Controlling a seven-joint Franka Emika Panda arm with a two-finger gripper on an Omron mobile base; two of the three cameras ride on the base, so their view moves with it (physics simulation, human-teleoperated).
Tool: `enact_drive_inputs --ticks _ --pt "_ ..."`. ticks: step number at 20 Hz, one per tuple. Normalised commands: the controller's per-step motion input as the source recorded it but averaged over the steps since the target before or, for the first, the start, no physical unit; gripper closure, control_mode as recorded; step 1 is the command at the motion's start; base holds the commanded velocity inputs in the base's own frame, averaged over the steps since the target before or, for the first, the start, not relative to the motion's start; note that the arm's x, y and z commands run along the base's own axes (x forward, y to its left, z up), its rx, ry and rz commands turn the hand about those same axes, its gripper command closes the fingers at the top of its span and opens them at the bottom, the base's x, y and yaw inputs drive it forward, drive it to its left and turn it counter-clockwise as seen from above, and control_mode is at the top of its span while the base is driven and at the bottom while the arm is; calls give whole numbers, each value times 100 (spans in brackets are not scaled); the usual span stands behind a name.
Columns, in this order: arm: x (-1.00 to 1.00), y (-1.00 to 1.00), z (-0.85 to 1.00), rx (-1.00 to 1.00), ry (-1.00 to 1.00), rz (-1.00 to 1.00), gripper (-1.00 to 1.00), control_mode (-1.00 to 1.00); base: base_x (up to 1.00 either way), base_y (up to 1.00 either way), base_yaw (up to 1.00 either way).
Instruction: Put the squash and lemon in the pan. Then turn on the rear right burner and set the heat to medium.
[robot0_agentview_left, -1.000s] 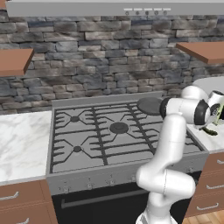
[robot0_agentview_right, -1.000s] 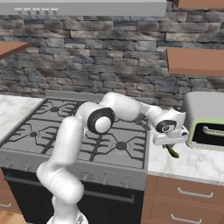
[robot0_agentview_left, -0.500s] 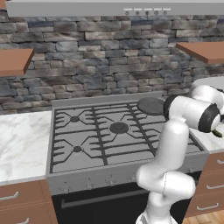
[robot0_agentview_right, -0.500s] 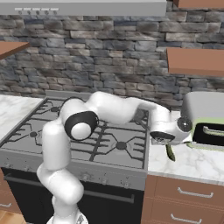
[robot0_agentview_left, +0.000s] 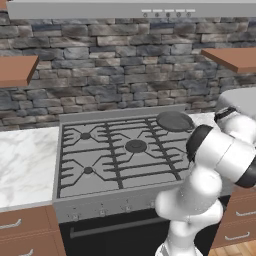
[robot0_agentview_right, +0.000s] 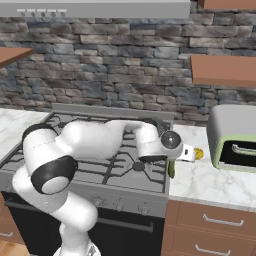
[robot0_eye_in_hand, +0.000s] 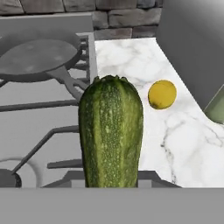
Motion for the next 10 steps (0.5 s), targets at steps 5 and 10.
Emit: enact_drive_inputs --ticks 5,10 --pt "17 51 79 2 5 -3 100 -100 0 0 0" --pt "38 2 46 11 11 21 100 -100 0 0 0"
